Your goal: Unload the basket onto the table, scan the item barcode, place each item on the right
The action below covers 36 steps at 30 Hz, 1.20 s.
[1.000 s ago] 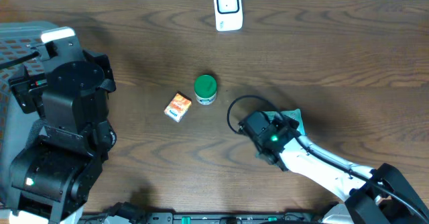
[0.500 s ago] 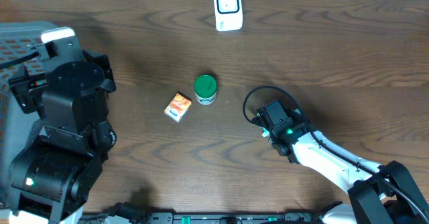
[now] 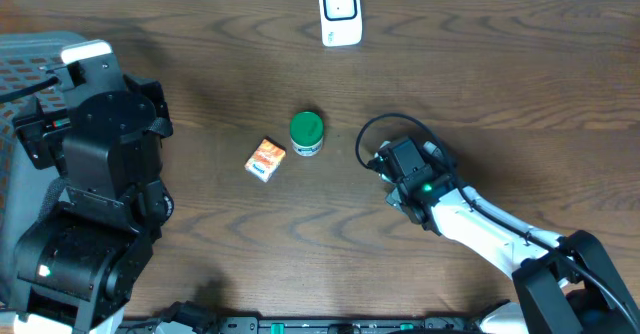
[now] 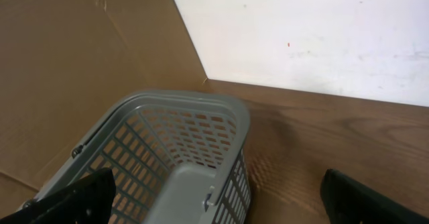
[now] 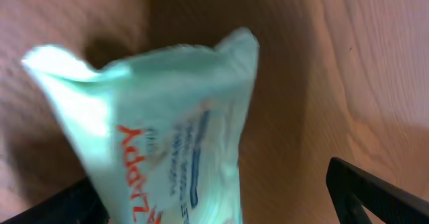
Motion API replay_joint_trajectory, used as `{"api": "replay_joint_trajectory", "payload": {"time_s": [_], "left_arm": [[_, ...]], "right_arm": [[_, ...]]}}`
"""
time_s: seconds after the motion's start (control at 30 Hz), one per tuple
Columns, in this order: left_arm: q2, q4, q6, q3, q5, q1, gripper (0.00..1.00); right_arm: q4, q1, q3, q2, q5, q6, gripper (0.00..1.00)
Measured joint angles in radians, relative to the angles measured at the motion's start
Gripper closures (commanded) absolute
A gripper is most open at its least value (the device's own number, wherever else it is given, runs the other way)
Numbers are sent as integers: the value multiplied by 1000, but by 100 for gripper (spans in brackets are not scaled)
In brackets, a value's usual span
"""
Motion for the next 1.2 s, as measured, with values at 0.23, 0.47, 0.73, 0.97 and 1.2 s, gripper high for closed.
{"api": "replay_joint_trajectory", "payload": {"time_s": [0.23, 0.47, 0.73, 0.97, 1.2], "left_arm": [[0, 0, 0, 0, 0, 0, 2], [0, 0, 0, 0, 0, 0, 2], [0, -1, 0, 0, 0, 0, 2], [0, 1, 0, 0, 1, 0, 2], [0, 0, 0, 0, 0, 0, 2]], "right_arm": [[15, 31, -4, 28, -53, 48, 66], [23, 56, -11, 36, -24, 137, 99], [-202, 57, 108, 45, -112, 340, 99], [-587, 37, 433, 52, -853, 502, 87], [-571, 8, 551, 48, -1656, 578, 99]]}}
